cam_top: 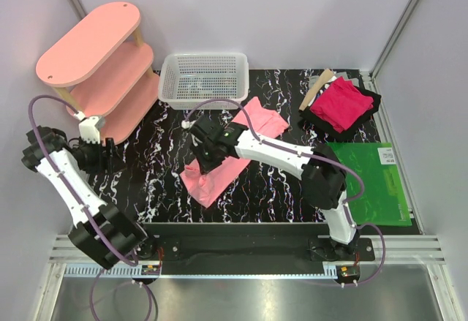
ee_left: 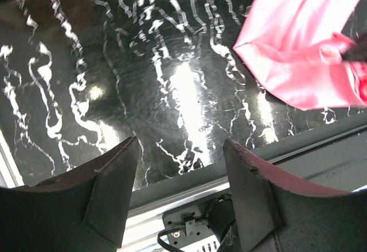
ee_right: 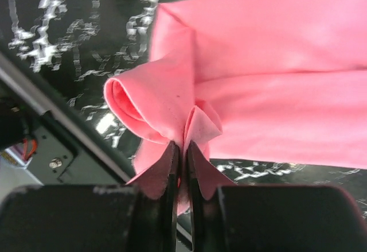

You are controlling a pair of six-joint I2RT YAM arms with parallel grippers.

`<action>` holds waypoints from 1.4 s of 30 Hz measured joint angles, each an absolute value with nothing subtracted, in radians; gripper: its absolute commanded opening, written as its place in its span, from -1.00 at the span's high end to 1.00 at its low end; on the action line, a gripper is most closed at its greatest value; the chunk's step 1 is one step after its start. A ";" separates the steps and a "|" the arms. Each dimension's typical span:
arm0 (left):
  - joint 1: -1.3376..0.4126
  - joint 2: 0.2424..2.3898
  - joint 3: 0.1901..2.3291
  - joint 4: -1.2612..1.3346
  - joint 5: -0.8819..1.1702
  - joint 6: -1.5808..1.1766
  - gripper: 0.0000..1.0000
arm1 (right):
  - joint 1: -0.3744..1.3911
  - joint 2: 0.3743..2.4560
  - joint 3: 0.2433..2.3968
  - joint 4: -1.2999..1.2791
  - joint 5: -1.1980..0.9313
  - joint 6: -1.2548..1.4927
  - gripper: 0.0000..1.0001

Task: Fold and stack the t-shirts
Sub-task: Fold the tshirt

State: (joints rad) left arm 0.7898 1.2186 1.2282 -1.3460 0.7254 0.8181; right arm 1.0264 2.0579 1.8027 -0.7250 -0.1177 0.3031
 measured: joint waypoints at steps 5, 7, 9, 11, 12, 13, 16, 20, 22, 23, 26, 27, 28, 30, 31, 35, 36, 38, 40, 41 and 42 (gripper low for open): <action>0.735 1.176 1.228 -1.354 0.724 0.792 -0.31 | 0.954 2.041 1.711 -0.690 -0.115 0.302 0.74; 0.721 1.182 1.228 -1.355 0.723 0.782 -0.31 | 0.931 2.039 1.693 -0.685 -0.113 0.299 0.74; 0.704 1.192 1.221 -1.352 0.723 0.771 -0.31 | 0.910 2.037 1.687 -0.680 -0.109 0.292 0.74; 0.684 1.194 1.203 -1.349 0.721 0.757 -0.31 | 0.900 2.032 1.686 -0.672 -0.105 0.287 0.74; 0.667 1.193 1.185 -1.344 0.716 0.745 -0.31 | 0.896 2.027 1.686 -0.669 -0.101 0.282 0.74; 0.655 1.193 1.175 -1.342 0.711 0.737 -0.31 | 0.894 2.024 1.686 -0.667 -0.098 0.279 0.74; 0.612 1.191 1.144 -1.326 0.693 0.704 -0.31 | 0.886 2.011 1.686 -0.656 -0.097 0.270 0.74; 0.573 1.184 1.134 -1.305 0.676 0.664 -0.31 | 0.869 2.004 1.682 -0.641 -0.096 0.258 0.74; 0.559 1.184 1.134 -1.294 0.672 0.645 -0.30 | 0.856 2.003 1.670 -0.628 -0.096 0.254 0.75; 0.552 1.184 1.134 -1.287 0.669 0.635 -0.31 | 0.850 2.003 1.660 -0.621 -0.096 0.251 0.74; 0.516 1.180 1.129 -1.264 0.662 0.602 -0.30 | 0.831 2.003 1.632 -0.611 -0.097 0.246 0.81; 0.495 1.174 1.122 -1.254 0.659 0.590 -0.30 | 0.825 2.003 1.626 -0.609 -0.097 0.246 0.81; 0.479 1.169 1.115 -1.248 0.657 0.579 -0.30 | 0.820 2.004 1.622 -0.606 -0.099 0.247 0.81; 0.432 1.155 1.101 -1.225 0.649 0.545 -0.29 | 0.810 2.007 1.616 -0.596 -0.099 0.247 0.80; 0.409 1.153 1.099 -1.219 0.644 0.530 -0.29 | 0.805 2.011 1.615 -0.590 -0.099 0.247 0.80; 0.355 1.159 1.099 -1.188 0.624 0.495 -0.28 | 0.797 2.029 1.607 -0.571 -0.096 0.244 0.62; 0.355 1.163 1.099 -1.180 0.619 0.490 -0.28 | 0.794 2.034 1.604 -0.568 -0.096 0.242 0.58; 0.353 1.174 1.099 -1.168 0.615 0.479 -0.29 | 0.786 2.044 1.600 -0.568 -0.097 0.238 0.46; 0.347 1.179 1.098 -1.153 0.614 0.466 -0.29 | 0.775 2.053 1.600 -0.568 -0.098 0.233 0.46; 0.338 1.179 1.096 -1.147 0.612 0.459 -0.29 | 0.768 2.057 1.600 -0.565 -0.098 0.229 0.46; 0.326 1.179 1.095 -1.141 0.609 0.452 -0.29 | 0.761 2.061 1.600 -0.564 -0.098 0.226 0.22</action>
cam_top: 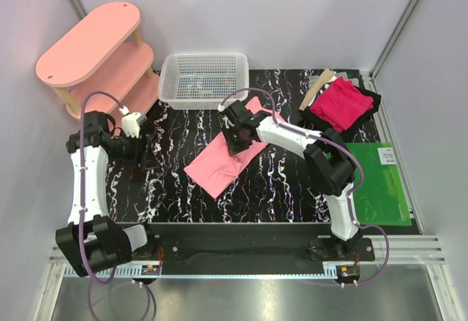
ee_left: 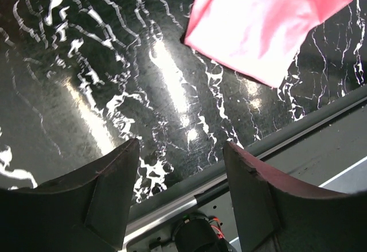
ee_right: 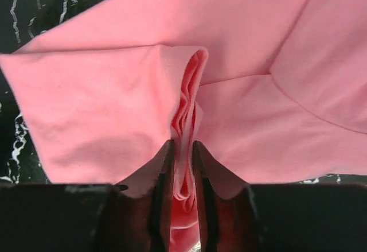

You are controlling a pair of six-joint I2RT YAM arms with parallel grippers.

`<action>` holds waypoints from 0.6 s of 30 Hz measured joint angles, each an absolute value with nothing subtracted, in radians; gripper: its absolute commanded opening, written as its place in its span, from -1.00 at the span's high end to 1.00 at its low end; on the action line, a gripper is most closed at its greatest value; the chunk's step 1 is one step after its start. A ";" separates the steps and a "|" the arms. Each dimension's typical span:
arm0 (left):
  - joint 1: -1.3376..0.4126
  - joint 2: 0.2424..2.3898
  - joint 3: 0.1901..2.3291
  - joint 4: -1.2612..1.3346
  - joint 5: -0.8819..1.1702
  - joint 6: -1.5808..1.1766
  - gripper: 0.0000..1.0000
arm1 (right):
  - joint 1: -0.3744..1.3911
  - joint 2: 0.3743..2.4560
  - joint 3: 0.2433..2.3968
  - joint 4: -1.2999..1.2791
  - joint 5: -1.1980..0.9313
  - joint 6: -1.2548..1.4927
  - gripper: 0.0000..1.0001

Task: Fold and stack the t-shirts
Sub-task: Fold the tshirt

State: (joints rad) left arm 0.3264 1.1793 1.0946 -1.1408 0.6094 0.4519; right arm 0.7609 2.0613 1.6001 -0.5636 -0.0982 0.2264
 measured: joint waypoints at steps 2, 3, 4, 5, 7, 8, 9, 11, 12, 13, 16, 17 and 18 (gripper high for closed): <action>0.293 1.179 1.090 -1.126 0.603 0.438 -0.29 | 0.746 2.067 1.600 -0.564 -0.096 0.223 -0.22; 0.275 1.179 1.088 -1.120 0.599 0.433 -0.29 | 0.737 2.069 1.600 -0.564 -0.091 0.217 -0.35; 0.260 1.179 1.086 -1.114 0.595 0.426 -0.29 | 0.730 2.070 1.601 -0.564 -0.083 0.212 -0.40; 0.242 1.179 1.086 -1.107 0.591 0.418 -0.29 | 0.722 2.072 1.604 -0.567 -0.069 0.205 -0.41; 0.229 1.179 1.086 -1.098 0.590 0.410 -0.29 | 0.704 2.080 1.624 -0.577 -0.043 0.196 -0.39; 0.228 1.179 1.086 -1.095 0.588 0.405 -0.29 | 0.696 2.083 1.636 -0.582 -0.028 0.195 -0.37; 0.228 1.179 1.086 -1.093 0.587 0.400 -0.29 | 0.686 2.085 1.654 -0.593 -0.009 0.195 -0.34; 0.228 1.179 1.086 -1.086 0.585 0.392 -0.29 | 0.669 2.086 1.697 -0.613 0.045 0.194 -0.34; 0.226 1.180 1.086 -1.082 0.582 0.389 -0.29 | 0.664 2.086 1.713 -0.620 0.068 0.194 -0.34; 0.223 1.180 1.086 -1.078 0.579 0.387 -0.29 | 0.659 2.086 1.733 -0.632 0.101 0.194 -0.29; 0.209 1.180 1.086 -1.073 0.571 0.380 -0.29 | 0.656 2.084 1.800 -0.680 0.173 0.195 -0.15; 0.207 1.180 1.086 -1.072 0.569 0.379 -0.29 | 0.656 2.077 1.806 -0.687 0.170 0.196 -0.11; 0.204 1.180 1.086 -1.071 0.565 0.376 -0.29 | 0.656 2.065 1.806 -0.694 0.147 0.197 -0.08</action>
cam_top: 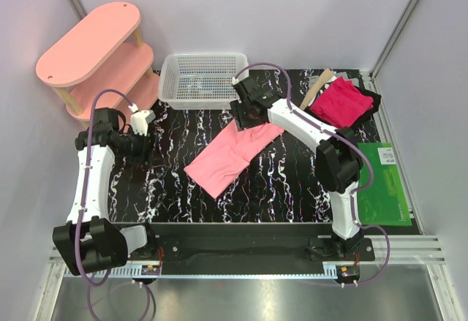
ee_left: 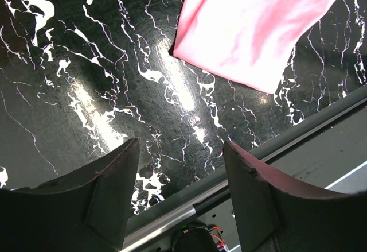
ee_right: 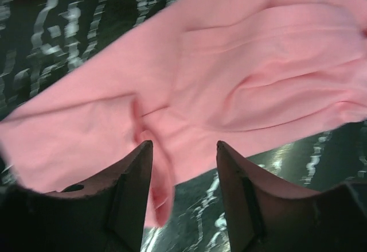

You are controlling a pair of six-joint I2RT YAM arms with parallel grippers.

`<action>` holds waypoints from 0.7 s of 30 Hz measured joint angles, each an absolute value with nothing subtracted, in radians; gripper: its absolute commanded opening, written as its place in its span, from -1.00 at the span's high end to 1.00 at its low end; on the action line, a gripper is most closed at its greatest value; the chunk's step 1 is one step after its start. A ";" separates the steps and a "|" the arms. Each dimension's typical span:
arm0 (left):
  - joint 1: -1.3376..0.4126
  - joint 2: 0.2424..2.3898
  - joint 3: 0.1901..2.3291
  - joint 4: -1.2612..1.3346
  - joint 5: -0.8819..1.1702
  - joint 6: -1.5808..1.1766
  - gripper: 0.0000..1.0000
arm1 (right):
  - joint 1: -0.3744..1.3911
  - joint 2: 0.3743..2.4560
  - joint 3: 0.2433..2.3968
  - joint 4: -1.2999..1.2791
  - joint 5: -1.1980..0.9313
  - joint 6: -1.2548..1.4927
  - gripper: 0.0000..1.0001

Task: Fold and stack the t-shirts
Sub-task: Fold the tshirt

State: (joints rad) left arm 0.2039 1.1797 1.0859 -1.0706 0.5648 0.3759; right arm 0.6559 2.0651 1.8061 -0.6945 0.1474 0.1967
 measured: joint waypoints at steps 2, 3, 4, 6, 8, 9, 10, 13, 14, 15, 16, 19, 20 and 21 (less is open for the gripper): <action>0.202 1.180 1.086 -1.068 0.555 0.373 -0.29 | 0.656 2.035 1.802 -0.713 0.047 0.207 -0.12; 0.202 1.180 1.086 -1.065 0.549 0.372 -0.29 | 0.657 2.011 1.792 -0.716 -0.028 0.219 -0.15; 0.202 1.180 1.086 -1.065 0.546 0.371 -0.29 | 0.658 1.996 1.785 -0.720 -0.079 0.228 -0.20; 0.202 1.181 1.086 -1.060 0.540 0.368 -0.29 | 0.661 1.948 1.732 -0.690 -0.200 0.263 -0.27; 0.202 1.182 1.086 -1.056 0.537 0.368 -0.29 | 0.662 1.899 1.657 -0.651 -0.334 0.313 -0.29; 0.202 1.185 1.086 -1.053 0.536 0.368 -0.29 | 0.662 1.884 1.618 -0.617 -0.416 0.344 -0.32; 0.202 1.187 1.086 -1.052 0.533 0.368 -0.29 | 0.662 1.879 1.590 -0.588 -0.490 0.375 -0.34; 0.202 1.193 1.086 -1.051 0.516 0.368 -0.29 | 0.664 1.896 1.507 -0.477 -0.688 0.482 -0.34; 0.202 1.193 1.086 -1.051 0.510 0.368 -0.29 | 0.664 1.901 1.497 -0.463 -0.712 0.497 -0.34; 0.202 1.193 1.086 -1.051 0.506 0.368 -0.29 | 0.664 1.911 1.484 -0.445 -0.739 0.515 -0.33; 0.202 1.193 1.086 -1.051 0.501 0.368 -0.29 | 0.665 1.925 1.473 -0.427 -0.765 0.532 -0.33; 0.202 1.193 1.086 -1.051 0.493 0.368 -0.29 | 0.664 1.993 1.458 -0.384 -0.816 0.564 -0.33; 0.202 1.193 1.086 -1.051 0.492 0.368 -0.29 | 0.664 2.024 1.457 -0.378 -0.826 0.570 -0.33; 0.202 1.193 1.086 -1.051 0.490 0.367 -0.29 | 0.663 2.049 1.457 -0.370 -0.834 0.572 -0.34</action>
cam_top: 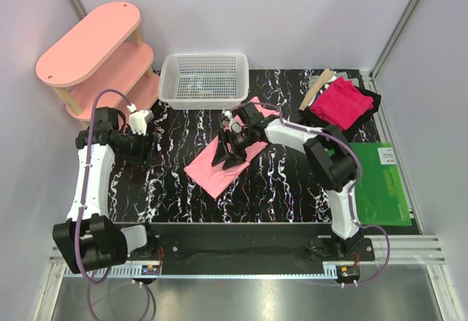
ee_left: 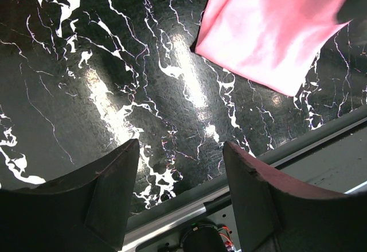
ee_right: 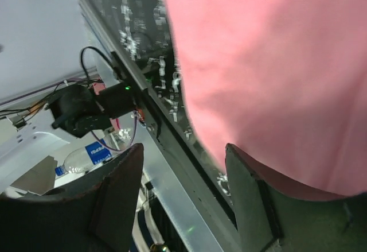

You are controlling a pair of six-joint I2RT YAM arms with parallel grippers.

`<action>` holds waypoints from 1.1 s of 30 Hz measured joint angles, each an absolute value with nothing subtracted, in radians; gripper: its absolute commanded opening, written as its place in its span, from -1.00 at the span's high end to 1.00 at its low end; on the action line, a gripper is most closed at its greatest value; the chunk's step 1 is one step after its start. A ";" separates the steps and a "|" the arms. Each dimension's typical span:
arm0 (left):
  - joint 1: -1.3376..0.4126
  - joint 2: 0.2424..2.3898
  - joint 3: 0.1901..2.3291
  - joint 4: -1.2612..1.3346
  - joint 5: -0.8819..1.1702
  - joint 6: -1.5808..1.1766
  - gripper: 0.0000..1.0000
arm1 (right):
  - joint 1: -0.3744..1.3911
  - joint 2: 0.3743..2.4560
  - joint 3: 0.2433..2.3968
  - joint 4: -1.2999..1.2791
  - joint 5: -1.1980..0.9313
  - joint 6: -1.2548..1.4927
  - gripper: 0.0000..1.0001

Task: Fold and stack the t-shirts
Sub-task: Fold the tshirt

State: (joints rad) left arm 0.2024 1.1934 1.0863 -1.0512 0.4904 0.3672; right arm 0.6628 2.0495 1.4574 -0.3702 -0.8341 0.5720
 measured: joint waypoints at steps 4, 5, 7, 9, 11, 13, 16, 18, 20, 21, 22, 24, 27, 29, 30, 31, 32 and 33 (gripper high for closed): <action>0.202 1.194 1.086 -1.051 0.487 0.363 -0.29 | 0.654 2.208 1.487 -0.357 -0.871 0.574 -0.46; 0.202 1.194 1.086 -1.051 0.485 0.361 -0.29 | 0.648 2.247 1.503 -0.358 -0.910 0.584 -0.63; 0.202 1.194 1.088 -1.052 0.480 0.360 -0.29 | 0.635 2.295 1.555 -0.368 -0.993 0.595 -0.68; 0.202 1.193 1.091 -1.052 0.471 0.358 -0.29 | 0.630 2.329 1.621 -0.373 -1.017 0.573 -0.68; 0.202 1.191 1.093 -1.052 0.465 0.357 -0.29 | 0.629 2.358 1.670 -0.379 -1.028 0.556 -0.67; 0.202 1.188 1.093 -1.052 0.459 0.357 -0.29 | 0.629 2.371 1.694 -0.387 -1.035 0.542 -0.66; 0.202 1.185 1.093 -1.052 0.455 0.357 -0.29 | 0.630 2.361 1.700 -0.426 -1.004 0.509 -0.59; 0.202 1.185 1.093 -1.052 0.453 0.354 -0.29 | 0.635 2.325 1.702 -0.493 -0.913 0.461 -0.63; 0.202 1.184 1.093 -1.051 0.451 0.349 -0.29 | 0.645 2.267 1.702 -0.559 -0.767 0.411 -0.71; 0.204 1.184 1.093 -1.051 0.450 0.347 -0.29 | 0.659 2.229 1.703 -0.591 -0.675 0.384 -0.76; 0.208 1.184 1.093 -1.050 0.449 0.346 -0.29 | 0.673 2.196 1.703 -0.614 -0.601 0.363 -0.89; 0.221 1.184 1.094 -1.049 0.450 0.345 -0.29 | 0.735 2.113 1.716 -0.673 -0.393 0.310 -0.95; 0.303 1.185 1.122 -1.052 0.467 0.344 -0.29 | 0.884 2.019 1.747 -0.719 -0.099 0.245 -0.99; 0.392 1.188 1.158 -1.048 0.484 0.346 -0.29 | 0.993 1.991 1.761 -0.735 0.064 0.215 -0.99; 0.439 1.189 1.173 -1.043 0.494 0.349 -0.29 | 1.041 1.990 1.765 -0.743 0.132 0.204 -0.99; 0.478 1.193 1.186 -1.039 0.502 0.354 -0.29 | 1.084 1.993 1.765 -0.752 0.193 0.197 -0.99; 0.517 1.197 1.196 -1.039 0.511 0.364 -0.29 | 1.116 2.003 1.765 -0.765 0.249 0.190 -0.99; 0.546 1.202 1.202 -1.039 0.520 0.373 -0.29 | 1.142 2.017 1.768 -0.778 0.298 0.186 -1.00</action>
State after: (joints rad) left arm 0.5465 1.2022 1.2022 -1.0389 0.5201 0.3729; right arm 1.1419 2.0171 1.7676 -0.7784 0.2977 0.1860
